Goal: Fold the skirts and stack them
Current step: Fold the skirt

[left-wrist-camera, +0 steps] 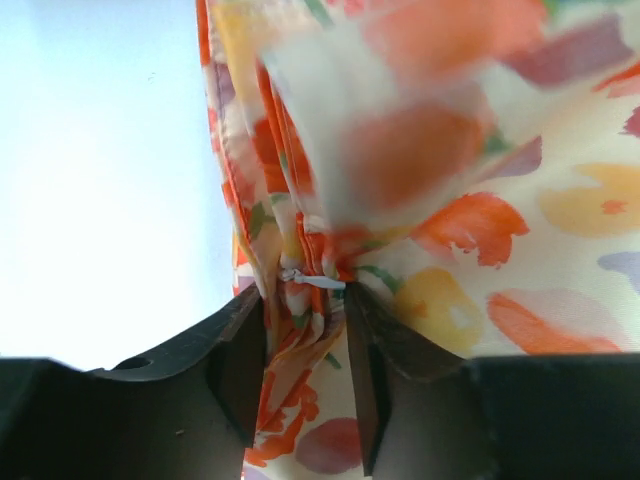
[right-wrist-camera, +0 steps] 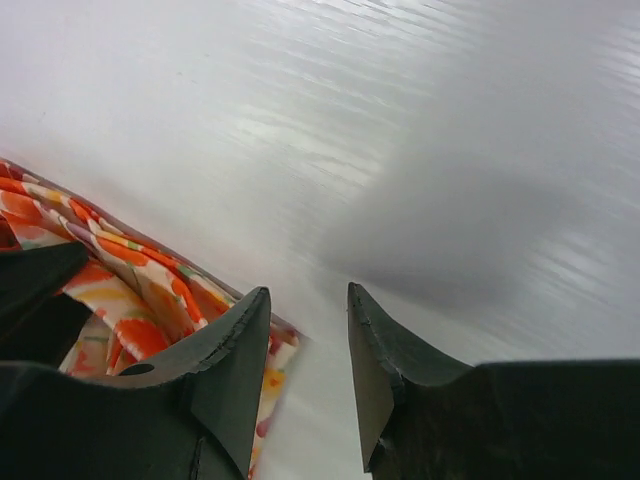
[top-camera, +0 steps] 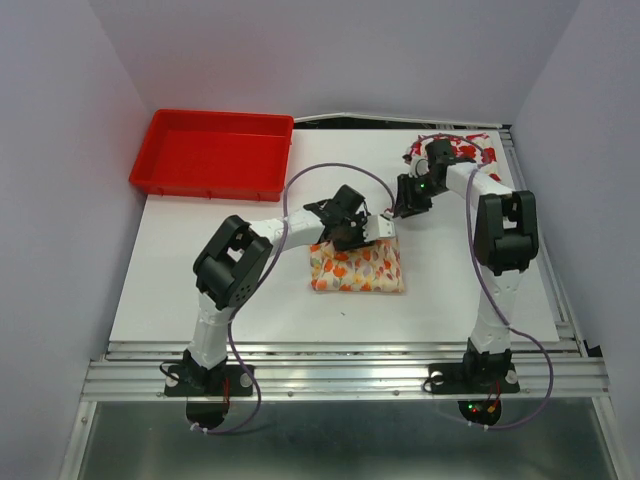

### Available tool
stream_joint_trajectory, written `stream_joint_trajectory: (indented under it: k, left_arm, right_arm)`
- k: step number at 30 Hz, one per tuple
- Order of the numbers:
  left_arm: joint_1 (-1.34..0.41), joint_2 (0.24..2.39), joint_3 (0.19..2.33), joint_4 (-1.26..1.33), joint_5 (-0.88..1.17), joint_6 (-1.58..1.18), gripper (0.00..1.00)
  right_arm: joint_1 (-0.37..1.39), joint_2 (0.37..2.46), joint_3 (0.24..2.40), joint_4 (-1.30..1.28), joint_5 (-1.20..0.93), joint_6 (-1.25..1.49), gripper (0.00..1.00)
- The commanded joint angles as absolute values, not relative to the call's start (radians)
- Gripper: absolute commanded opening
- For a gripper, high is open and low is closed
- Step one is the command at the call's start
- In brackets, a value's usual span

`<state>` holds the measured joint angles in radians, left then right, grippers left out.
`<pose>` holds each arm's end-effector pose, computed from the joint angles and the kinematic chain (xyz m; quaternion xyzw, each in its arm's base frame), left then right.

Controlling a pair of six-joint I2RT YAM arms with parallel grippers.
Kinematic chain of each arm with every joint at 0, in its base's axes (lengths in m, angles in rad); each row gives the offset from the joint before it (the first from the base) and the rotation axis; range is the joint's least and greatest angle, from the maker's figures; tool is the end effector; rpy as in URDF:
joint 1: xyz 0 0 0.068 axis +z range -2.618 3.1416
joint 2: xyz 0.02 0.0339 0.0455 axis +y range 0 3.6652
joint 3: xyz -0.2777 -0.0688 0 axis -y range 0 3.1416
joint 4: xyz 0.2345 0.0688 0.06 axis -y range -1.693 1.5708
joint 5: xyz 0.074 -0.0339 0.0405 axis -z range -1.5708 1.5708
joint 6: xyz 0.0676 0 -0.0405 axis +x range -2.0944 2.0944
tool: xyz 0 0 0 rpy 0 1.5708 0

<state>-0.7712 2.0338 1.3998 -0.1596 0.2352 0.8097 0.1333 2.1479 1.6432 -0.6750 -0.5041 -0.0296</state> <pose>0.3235 -0.3364 0.1718 0.6844 0.6150 -0.1013 0.3783 0.4482 0.0930 0.1622 -0.1256 0.9429 0.2541 0.1752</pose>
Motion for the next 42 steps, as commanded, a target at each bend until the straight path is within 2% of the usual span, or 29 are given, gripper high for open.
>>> stream_joint_trajectory:
  k: [1, 2, 3, 4, 9, 16, 22, 25, 31, 42]
  left_arm:
    - [-0.752, 2.077, 1.440, -0.216, 0.271, 0.802, 0.50]
    - [-0.750, 2.080, 1.450, -0.218, 0.272, 0.799, 0.50]
    - [-0.749, 2.079, 1.454, -0.221, 0.275, 0.801, 0.62]
    - [-0.747, 2.079, 1.459, -0.228, 0.275, 0.804, 0.63]
    - [-0.736, 2.069, 1.499, -0.245, 0.268, 0.805, 0.64]
    - [-0.706, 2.089, 1.568, -0.308, 0.307, 0.804, 0.64]
    - [-0.681, 2.118, 1.617, -0.347, 0.350, 0.793, 0.64]
    - [-0.669, 2.137, 1.644, -0.368, 0.386, 0.784, 0.64]
    - [-0.657, 2.160, 1.670, -0.409, 0.420, 0.796, 0.64]
    - [-0.652, 2.209, 1.739, -0.446, 0.425, 0.802, 0.64]
  right_arm:
    - [0.092, 2.033, 1.637, -0.745, -0.509, -0.026, 0.42]
    - [0.092, 2.017, 1.625, -0.749, -0.515, -0.029, 0.43]
    - [0.083, 2.000, 1.608, -0.750, -0.521, -0.037, 0.43]
    - [0.083, 1.985, 1.573, -0.755, -0.546, -0.043, 0.43]
    - [0.074, 1.857, 1.467, -0.767, -0.617, -0.090, 0.41]
    - [0.074, 1.658, 1.318, -0.818, -0.943, -0.124, 0.37]
    - [0.083, 1.595, 1.095, -0.602, -1.054, 0.069, 0.34]
    - [0.083, 1.614, 1.042, -0.519, -1.057, 0.159, 0.32]
    - [0.092, 1.617, 0.887, -0.068, -1.055, 0.422, 0.30]
    - [0.202, 1.749, 0.997, -0.061, -0.941, 0.419, 0.28]
